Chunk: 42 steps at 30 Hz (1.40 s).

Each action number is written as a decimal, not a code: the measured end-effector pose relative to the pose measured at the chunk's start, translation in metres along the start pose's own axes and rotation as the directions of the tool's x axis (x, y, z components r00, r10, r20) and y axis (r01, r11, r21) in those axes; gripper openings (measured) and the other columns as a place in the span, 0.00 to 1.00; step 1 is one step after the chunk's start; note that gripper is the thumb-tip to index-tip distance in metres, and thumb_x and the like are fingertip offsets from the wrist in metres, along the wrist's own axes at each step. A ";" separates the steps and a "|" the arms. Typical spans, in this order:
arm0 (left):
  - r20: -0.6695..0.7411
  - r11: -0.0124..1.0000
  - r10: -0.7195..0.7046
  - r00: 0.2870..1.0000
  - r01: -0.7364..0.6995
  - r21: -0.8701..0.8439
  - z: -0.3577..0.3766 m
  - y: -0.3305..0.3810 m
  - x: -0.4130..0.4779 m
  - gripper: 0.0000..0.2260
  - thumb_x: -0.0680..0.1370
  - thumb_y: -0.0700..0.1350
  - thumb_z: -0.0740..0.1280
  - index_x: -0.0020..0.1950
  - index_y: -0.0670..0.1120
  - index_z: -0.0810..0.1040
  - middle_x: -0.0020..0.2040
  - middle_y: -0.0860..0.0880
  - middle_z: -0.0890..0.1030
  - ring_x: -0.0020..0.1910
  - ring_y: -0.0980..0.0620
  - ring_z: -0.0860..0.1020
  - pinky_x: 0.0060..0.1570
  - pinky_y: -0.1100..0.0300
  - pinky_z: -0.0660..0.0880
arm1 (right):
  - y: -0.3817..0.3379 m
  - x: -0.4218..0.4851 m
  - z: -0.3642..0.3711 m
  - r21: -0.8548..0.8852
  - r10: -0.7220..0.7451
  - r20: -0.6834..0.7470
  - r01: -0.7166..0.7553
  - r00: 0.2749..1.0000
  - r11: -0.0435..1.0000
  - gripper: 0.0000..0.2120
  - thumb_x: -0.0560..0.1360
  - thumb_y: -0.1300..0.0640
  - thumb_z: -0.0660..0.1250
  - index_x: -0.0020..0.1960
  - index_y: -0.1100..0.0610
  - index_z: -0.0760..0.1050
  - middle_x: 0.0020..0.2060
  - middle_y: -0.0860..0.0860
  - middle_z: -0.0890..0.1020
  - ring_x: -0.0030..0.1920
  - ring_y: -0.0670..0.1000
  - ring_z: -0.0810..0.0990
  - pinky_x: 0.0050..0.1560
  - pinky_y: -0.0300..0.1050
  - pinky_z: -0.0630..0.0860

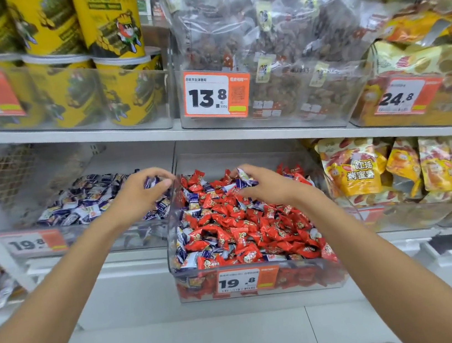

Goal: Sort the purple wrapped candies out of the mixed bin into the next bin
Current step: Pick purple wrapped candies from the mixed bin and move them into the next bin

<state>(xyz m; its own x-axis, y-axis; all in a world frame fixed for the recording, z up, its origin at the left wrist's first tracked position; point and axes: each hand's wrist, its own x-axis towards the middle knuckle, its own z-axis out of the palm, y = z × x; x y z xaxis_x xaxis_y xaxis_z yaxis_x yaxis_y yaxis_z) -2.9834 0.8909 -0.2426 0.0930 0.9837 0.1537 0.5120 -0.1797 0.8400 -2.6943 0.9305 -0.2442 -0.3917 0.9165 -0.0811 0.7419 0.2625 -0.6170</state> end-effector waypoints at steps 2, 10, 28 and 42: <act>-0.011 0.999 -0.020 1.000 0.020 -0.041 0.003 -0.009 -0.007 0.05 0.79 0.48 0.67 0.52 0.52 0.81 0.55 0.57 0.80 0.50 0.60 0.76 0.54 0.54 0.70 | -0.021 0.005 0.011 0.019 -0.046 0.023 0.046 0.999 0.999 0.08 0.77 0.49 0.69 0.46 0.38 0.71 0.45 0.37 0.75 0.43 0.41 0.75 0.51 0.45 0.70; -0.041 0.979 -0.033 0.999 0.024 -0.204 0.009 -0.028 -0.017 0.06 0.73 0.48 0.73 0.49 0.53 0.80 0.54 0.58 0.80 0.59 0.61 0.74 0.64 0.56 0.63 | -0.063 0.048 0.058 -0.068 -0.048 0.050 0.052 0.998 0.996 0.15 0.71 0.51 0.76 0.47 0.60 0.77 0.44 0.53 0.80 0.43 0.51 0.75 0.43 0.44 0.67; -0.069 0.975 -0.051 0.996 0.035 -0.222 0.017 -0.024 -0.022 0.06 0.76 0.46 0.71 0.41 0.46 0.78 0.47 0.57 0.81 0.53 0.59 0.76 0.66 0.49 0.67 | -0.037 -0.008 0.050 -0.216 0.053 0.053 -0.041 0.997 0.975 0.20 0.73 0.41 0.71 0.57 0.55 0.78 0.57 0.53 0.81 0.56 0.54 0.79 0.57 0.54 0.75; -0.048 0.991 -0.004 0.999 -0.003 -0.137 0.019 -0.017 -0.052 0.08 0.77 0.46 0.69 0.39 0.45 0.76 0.46 0.53 0.82 0.51 0.70 0.74 0.52 0.71 0.64 | -0.058 -0.027 0.055 0.362 0.046 -0.298 0.068 0.953 0.930 0.05 0.79 0.61 0.63 0.50 0.56 0.77 0.46 0.48 0.78 0.22 0.41 0.66 0.26 0.35 0.62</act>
<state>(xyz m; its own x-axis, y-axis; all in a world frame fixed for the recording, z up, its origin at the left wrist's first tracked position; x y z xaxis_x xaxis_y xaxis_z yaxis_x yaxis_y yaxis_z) -2.9804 0.8425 -0.2751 0.0498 0.9832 0.1755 0.3901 -0.1809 0.9028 -2.7566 0.8744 -0.2495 -0.1766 0.9760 0.1276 0.4665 0.1971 -0.8623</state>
